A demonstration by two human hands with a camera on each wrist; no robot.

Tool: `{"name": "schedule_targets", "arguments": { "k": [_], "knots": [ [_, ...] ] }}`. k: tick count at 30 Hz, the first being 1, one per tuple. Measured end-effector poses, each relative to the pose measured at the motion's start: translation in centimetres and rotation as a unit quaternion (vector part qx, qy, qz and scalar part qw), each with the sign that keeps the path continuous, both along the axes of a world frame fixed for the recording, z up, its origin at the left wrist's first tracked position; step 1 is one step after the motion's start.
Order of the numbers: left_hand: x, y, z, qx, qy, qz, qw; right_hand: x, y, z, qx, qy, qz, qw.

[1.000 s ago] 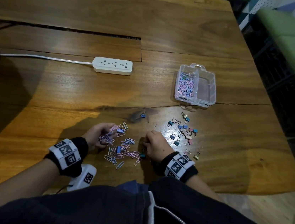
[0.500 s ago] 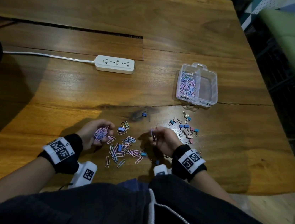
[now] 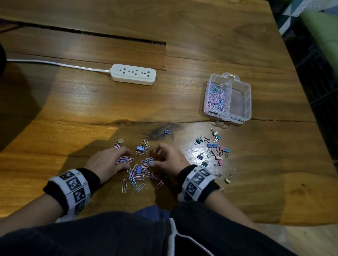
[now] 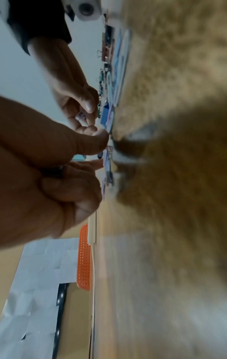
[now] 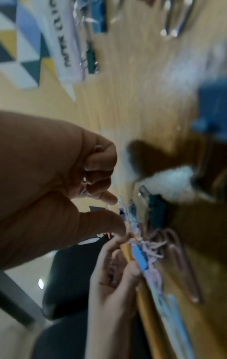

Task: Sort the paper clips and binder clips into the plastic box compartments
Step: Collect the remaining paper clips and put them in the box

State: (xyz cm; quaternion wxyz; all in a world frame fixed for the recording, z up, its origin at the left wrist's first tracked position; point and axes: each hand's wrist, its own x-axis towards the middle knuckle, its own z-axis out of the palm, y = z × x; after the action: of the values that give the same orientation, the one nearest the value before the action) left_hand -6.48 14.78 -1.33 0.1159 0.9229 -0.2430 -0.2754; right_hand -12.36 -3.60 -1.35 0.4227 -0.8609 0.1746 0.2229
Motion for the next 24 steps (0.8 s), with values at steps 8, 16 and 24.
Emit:
{"name": "schedule_targets", "arguments": {
  "k": [8,16,24],
  "knots": [
    [-0.2,-0.8,0.1,-0.003,-0.039,-0.005,0.999,-0.1,1.2,-0.6,-0.146,-0.05,0.113,0.981],
    [0.3,-2.0,-0.1,0.039,0.034,-0.057,0.997,0.0,1.1,-0.9,-0.199,-0.006,0.166,0.966],
    [3.0,-6.1,2.7,-0.281,0.456,0.228,0.813,-1.7,-2.3,-0.5,-0.169,0.019,0.085,0.982]
  ]
}}
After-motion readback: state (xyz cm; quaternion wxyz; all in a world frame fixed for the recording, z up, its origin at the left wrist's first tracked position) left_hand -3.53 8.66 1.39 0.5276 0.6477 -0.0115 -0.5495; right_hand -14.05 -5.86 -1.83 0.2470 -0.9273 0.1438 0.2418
